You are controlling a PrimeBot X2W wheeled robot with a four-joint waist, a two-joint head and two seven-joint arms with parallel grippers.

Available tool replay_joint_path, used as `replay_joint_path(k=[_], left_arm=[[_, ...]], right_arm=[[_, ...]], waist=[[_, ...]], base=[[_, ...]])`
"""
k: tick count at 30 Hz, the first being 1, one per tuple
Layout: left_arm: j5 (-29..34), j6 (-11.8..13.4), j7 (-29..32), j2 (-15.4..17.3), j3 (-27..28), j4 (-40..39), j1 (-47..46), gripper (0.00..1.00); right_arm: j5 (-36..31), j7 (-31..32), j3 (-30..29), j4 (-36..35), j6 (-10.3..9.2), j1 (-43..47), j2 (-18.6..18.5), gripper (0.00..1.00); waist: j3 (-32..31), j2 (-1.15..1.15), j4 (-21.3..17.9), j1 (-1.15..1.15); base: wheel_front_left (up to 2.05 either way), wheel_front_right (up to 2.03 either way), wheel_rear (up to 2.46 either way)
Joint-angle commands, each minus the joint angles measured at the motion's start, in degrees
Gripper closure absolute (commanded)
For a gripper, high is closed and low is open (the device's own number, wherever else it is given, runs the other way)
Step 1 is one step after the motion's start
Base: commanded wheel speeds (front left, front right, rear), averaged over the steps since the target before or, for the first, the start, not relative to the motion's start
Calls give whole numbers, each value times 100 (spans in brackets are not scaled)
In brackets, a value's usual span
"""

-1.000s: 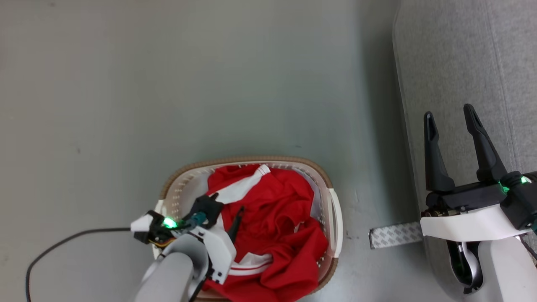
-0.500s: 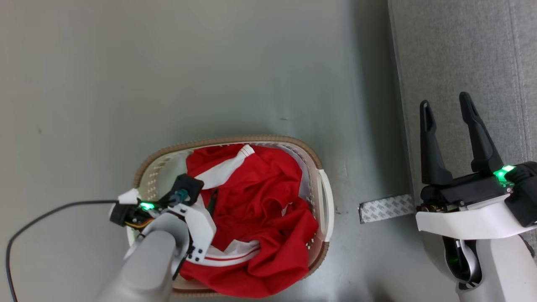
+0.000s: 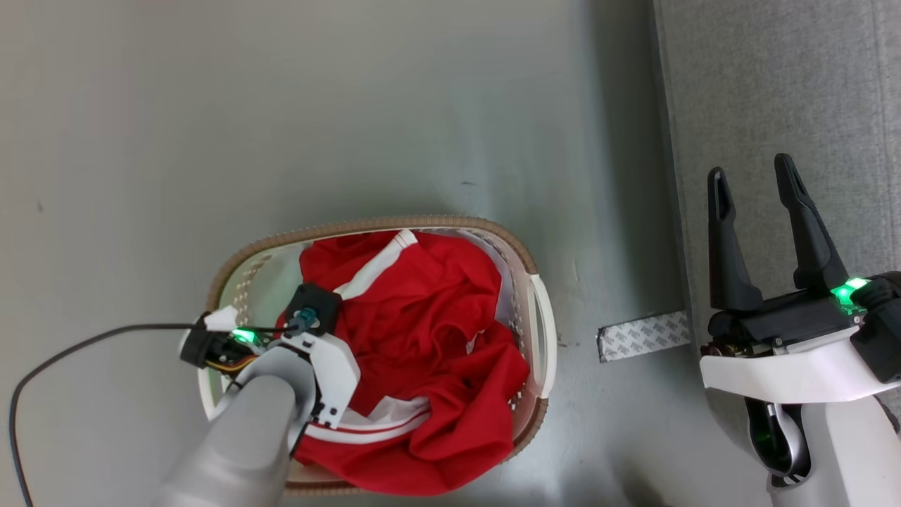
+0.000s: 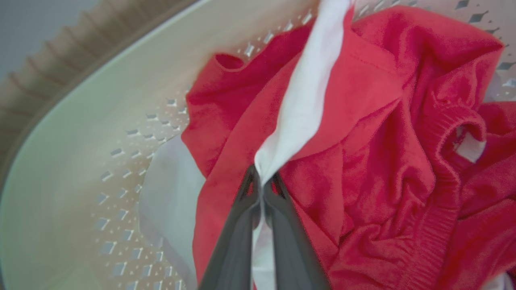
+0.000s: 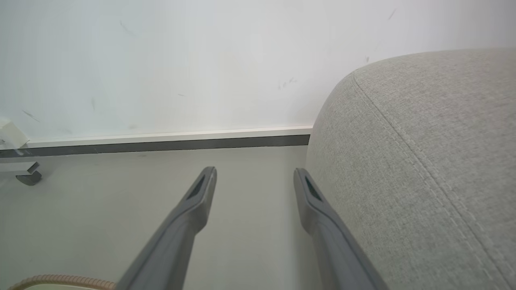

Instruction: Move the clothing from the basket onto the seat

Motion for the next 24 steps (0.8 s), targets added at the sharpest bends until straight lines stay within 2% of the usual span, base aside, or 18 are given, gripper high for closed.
replay_joint_path(k=[1, 7, 12, 24], left_arm=[[60, -14, -80, -10, -9, 50, -54, 100], [-456, -169, -407, -149, 226, -16, 206, 100], [-764, -271, -505, -254, 292, -394, 664, 100], [-1309, -143, -476, -307, 296, -2081, 2042, 100]], right_arm=[[-31, -16, -30, -8, -12, -6, -7, 0], [-147, -15, -160, 179, -12, 204, -7, 0], [-319, -15, -349, 394, -12, 559, -9, 0], [-559, -15, -702, 786, -12, 1612, -10, 0]], waist=[[-56, 0, 12, -1], [-675, 0, 215, -1], [-1601, 0, 564, -1], [-3708, 0, 1318, -1]], base=[[0, 0, 0], [0, 0, 0], [0, 0, 0], [0, 0, 0]])
